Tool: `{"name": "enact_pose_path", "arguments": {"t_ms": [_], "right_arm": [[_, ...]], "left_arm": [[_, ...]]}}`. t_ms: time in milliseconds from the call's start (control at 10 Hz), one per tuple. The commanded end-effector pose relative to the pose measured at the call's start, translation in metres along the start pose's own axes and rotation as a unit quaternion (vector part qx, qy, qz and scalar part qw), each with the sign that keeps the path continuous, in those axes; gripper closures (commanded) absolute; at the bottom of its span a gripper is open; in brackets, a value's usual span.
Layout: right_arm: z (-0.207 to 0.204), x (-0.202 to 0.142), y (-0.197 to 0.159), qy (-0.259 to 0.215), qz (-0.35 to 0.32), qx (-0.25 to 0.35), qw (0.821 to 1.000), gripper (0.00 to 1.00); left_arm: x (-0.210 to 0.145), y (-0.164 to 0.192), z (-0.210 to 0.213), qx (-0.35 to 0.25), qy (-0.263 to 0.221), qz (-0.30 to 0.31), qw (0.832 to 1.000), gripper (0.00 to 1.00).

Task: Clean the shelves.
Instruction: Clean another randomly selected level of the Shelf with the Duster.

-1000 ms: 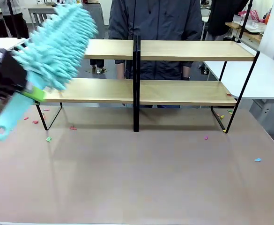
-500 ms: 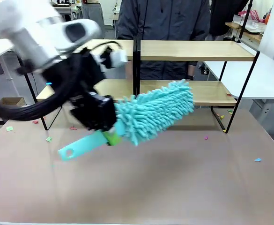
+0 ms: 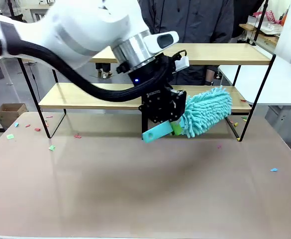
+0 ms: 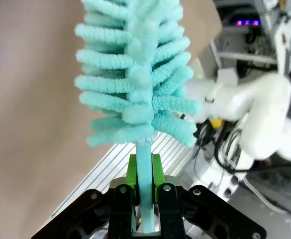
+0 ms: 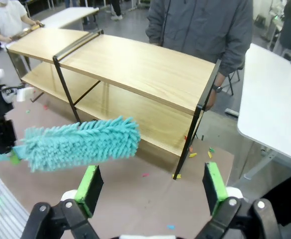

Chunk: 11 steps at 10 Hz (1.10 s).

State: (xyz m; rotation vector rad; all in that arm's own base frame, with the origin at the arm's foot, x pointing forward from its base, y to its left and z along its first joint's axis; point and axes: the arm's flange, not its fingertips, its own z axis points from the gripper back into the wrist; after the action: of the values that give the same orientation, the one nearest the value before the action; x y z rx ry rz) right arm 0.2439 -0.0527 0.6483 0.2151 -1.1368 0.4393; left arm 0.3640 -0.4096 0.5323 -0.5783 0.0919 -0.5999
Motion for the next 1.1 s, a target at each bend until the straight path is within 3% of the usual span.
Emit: {"name": "enact_pose_path", "arguments": {"t_ms": [0, 100, 200, 300, 400, 500, 700, 1000], "right_arm": [[0.0, 0.0, -0.002, -0.002, 0.004, 0.001, 1.0, 0.0], [0.0, 0.0, -0.002, -0.002, 0.004, 0.001, 1.0, 0.0], [0.0, 0.0, -0.002, -0.002, 0.004, 0.001, 1.0, 0.0], [0.0, 0.0, -0.002, -0.002, 0.004, 0.001, 1.0, 0.0], [0.0, 0.0, -0.002, -0.002, 0.004, 0.001, 1.0, 0.0], [0.0, 0.0, -0.002, -0.002, 0.004, 0.001, 1.0, 0.0], [0.0, 0.0, -0.002, -0.002, 0.004, 0.001, 1.0, 0.0], [0.0, 0.0, -0.002, -0.002, 0.004, 0.001, 1.0, 0.0]], "left_arm": [[-0.024, -0.008, 0.007, 0.005, 0.008, -0.042, 0.999, 0.87], [-0.024, -0.008, 0.007, 0.005, 0.008, -0.042, 0.999, 0.87], [0.007, 0.004, -0.002, -0.003, 0.001, 0.004, 1.0, 0.87], [0.018, 0.001, -0.006, -0.007, -0.053, 0.02, 0.998, 0.87], [0.041, -0.001, -0.01, -0.031, -0.074, 0.038, 0.996, 0.87], [0.059, -0.003, -0.017, -0.018, -0.097, 0.06, 0.993, 0.87], [0.081, -0.013, -0.036, 0.016, -0.107, 0.069, 0.992, 0.87], [0.119, -0.022, -0.061, 0.038, -0.079, 0.067, 0.994, 0.87]]}}
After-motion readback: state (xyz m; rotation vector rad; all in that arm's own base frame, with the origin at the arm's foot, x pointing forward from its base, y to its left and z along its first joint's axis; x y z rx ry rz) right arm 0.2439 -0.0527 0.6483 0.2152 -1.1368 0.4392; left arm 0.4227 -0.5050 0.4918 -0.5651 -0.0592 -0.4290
